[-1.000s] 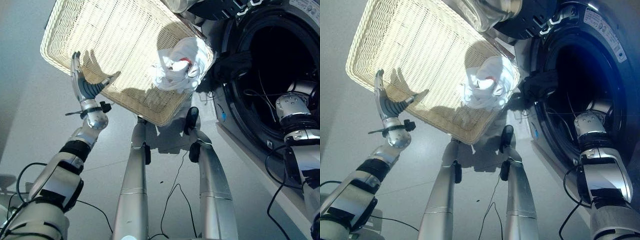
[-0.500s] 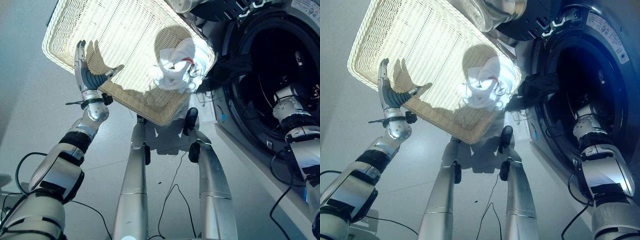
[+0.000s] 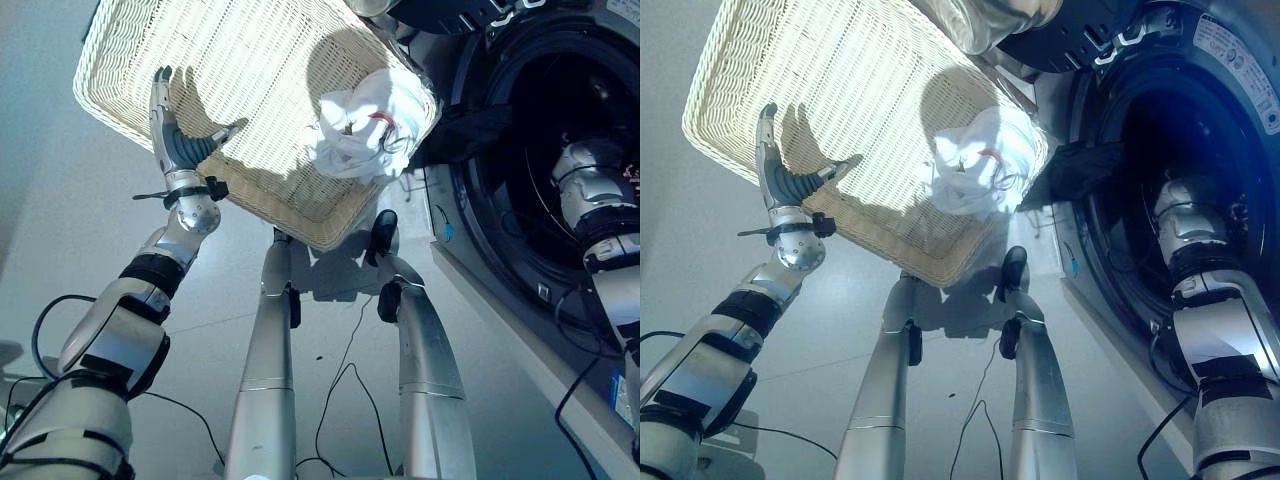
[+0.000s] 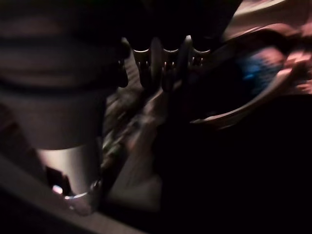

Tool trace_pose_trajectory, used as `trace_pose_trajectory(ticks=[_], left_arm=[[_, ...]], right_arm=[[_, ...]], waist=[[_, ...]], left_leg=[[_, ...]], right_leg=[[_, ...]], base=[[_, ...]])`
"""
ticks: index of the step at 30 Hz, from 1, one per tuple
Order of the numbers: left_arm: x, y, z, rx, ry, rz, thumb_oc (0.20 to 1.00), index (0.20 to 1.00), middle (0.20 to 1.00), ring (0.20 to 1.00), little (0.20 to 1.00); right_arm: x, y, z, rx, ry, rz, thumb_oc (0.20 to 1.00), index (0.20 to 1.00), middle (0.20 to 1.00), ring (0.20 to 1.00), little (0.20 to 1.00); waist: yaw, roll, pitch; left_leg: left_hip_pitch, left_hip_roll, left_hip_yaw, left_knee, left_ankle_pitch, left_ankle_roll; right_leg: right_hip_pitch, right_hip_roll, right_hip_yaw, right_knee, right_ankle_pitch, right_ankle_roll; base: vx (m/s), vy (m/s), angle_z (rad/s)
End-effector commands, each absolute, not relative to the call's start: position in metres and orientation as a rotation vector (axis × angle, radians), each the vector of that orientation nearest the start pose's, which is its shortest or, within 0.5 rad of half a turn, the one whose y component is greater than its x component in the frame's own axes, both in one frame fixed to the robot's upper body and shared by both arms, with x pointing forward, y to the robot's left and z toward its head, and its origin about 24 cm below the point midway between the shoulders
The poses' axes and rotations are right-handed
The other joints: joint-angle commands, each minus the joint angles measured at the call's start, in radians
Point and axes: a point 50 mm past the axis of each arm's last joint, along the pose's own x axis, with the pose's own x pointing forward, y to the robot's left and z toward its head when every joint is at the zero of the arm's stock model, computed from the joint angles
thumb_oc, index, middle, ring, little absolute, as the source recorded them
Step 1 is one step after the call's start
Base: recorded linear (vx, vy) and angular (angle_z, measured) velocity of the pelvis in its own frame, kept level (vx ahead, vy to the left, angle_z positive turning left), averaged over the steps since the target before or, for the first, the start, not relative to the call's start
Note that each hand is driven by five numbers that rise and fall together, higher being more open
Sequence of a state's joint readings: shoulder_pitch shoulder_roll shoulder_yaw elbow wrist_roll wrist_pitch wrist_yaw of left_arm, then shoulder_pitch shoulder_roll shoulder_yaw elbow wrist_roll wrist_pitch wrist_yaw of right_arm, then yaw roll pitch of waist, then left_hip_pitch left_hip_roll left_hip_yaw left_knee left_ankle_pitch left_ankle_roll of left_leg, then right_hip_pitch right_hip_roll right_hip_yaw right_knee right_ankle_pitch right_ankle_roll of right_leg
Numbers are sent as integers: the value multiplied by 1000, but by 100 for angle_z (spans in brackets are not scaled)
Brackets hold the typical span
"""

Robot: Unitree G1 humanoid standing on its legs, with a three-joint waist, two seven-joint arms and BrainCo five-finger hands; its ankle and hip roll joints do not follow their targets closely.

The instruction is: Put the clothes into the washing machine.

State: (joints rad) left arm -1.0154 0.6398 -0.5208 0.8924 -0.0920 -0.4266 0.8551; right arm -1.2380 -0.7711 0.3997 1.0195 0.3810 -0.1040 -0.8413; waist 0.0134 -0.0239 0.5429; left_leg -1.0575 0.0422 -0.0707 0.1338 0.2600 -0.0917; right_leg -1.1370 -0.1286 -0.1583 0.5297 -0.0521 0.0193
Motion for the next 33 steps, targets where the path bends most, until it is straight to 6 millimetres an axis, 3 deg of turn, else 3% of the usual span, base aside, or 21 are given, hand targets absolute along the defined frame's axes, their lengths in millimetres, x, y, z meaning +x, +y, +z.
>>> trace_pose_trajectory(ticks=[1, 4, 10, 22, 29, 33], left_arm=[[380, 219, 243, 481, -787, 645, 1000, 1000, 1000, 1000, 1000], [380, 216, 244, 474, -798, 649, 1000, 1000, 1000, 1000, 1000], [382, 210, 245, 463, -810, 651, 1000, 1000, 1000, 1000, 1000], [384, 203, 244, 447, -812, 653, 1000, 1000, 1000, 1000, 1000], [385, 200, 243, 441, -813, 649, 1000, 1000, 1000, 1000, 1000], [386, 198, 244, 437, -815, 644, 1000, 1000, 1000, 1000, 1000]], right_arm=[[367, -307, 306, -587, -525, -1028, 1000, 1000, 1000, 1000, 1000], [378, -285, 292, -755, -506, -922, 1000, 1000, 1000, 1000, 1000], [388, -269, 263, -880, -458, -807, 1000, 1000, 1000, 1000, 1000], [392, -270, 219, -991, -331, -706, 1000, 1000, 1000, 1000, 1000], [394, -271, 203, -1093, -254, -657, 1000, 1000, 1000, 1000, 1000], [395, -272, 203, -1143, -225, -667, 1000, 1000, 1000, 1000, 1000]], waist=[[2, 10, -23], [-2, 15, -23], [-5, 23, -23], [-14, 27, -23], [-14, 33, -23], [-10, 42, -23]], left_leg=[[3, -47, 43, 148, -189, -2], [2, -49, 50, 143, -186, -3], [-4, -47, 60, 142, -182, -3], [-7, -41, 74, 137, -174, -8], [-3, -41, 77, 129, -165, -8], [-6, -42, 76, 130, -161, -8]], right_leg=[[59, 42, -10, -197, 154, 126], [52, 42, -10, -196, 149, 124], [43, 40, -9, -192, 143, 122], [35, 48, 1, -189, 145, 122], [35, 49, 3, -193, 148, 121], [31, 47, 5, -192, 150, 121]], base=[[0, 0, 0], [-6, 4, 1], [-2, 2, 1], [0, 0, 0], [0, 0, 0], [0, 0, 0]])
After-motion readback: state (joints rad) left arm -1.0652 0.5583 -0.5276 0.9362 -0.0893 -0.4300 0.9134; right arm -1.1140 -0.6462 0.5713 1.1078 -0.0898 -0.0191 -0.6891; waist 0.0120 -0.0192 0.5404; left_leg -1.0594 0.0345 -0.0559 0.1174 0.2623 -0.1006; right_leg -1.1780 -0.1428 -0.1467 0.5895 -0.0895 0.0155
